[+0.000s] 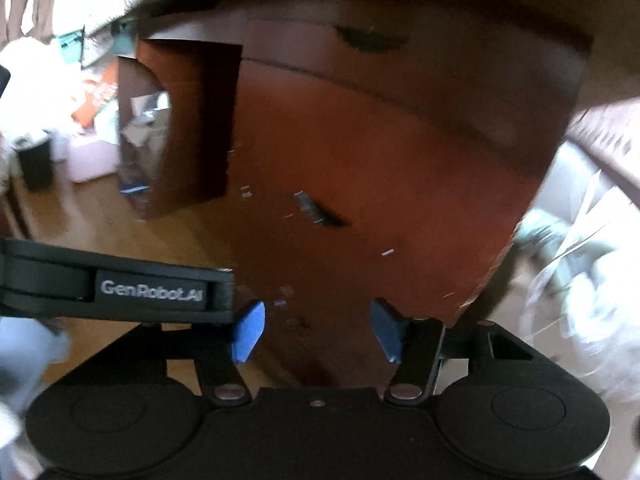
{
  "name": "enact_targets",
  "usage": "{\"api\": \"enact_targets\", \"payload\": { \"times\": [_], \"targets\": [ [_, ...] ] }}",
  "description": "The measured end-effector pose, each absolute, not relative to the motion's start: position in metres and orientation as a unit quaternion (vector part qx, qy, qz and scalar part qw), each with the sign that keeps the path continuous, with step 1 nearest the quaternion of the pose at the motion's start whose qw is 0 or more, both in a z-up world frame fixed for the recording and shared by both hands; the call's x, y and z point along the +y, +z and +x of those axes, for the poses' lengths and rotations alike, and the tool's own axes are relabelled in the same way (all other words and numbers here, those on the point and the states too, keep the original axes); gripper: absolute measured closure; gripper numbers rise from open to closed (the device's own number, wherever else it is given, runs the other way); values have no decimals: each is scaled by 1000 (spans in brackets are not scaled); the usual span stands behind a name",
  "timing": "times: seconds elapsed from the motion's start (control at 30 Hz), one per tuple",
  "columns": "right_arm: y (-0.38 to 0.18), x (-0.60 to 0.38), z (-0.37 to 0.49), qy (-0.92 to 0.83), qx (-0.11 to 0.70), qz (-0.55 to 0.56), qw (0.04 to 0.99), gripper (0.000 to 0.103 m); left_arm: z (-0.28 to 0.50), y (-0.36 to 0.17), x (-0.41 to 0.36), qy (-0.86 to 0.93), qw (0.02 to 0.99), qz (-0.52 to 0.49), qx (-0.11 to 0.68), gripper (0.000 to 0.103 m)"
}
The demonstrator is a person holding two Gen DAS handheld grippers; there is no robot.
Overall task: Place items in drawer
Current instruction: 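Move both tools toward the middle drawer of the wooden dresser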
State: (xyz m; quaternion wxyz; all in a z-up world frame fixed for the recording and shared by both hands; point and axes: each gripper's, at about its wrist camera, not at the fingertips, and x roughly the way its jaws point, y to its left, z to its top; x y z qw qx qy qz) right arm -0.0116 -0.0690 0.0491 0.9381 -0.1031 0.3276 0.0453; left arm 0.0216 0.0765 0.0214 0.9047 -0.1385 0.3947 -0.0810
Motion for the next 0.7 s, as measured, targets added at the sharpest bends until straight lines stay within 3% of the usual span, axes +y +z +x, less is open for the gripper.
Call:
{"api": "enact_targets", "payload": {
  "times": [0.1,0.23,0.43,0.57,0.7],
  "targets": [
    [40,-64,-8,38,330,-124,935,36,23,17,77,-81,905,-127,398,0],
    [38,-66,-1,20,332,-139,933,23,19,15,81,-81,907,-121,394,0],
    [42,-75,-6,19,336,-125,933,23,17,15,84,-86,909,-121,390,0],
    [50,-81,-9,22,306,-130,943,25,11,25,100,-72,924,-157,341,0],
    [39,-70,-10,24,264,-275,924,27,18,26,108,-46,934,-163,315,0]
  ]
}}
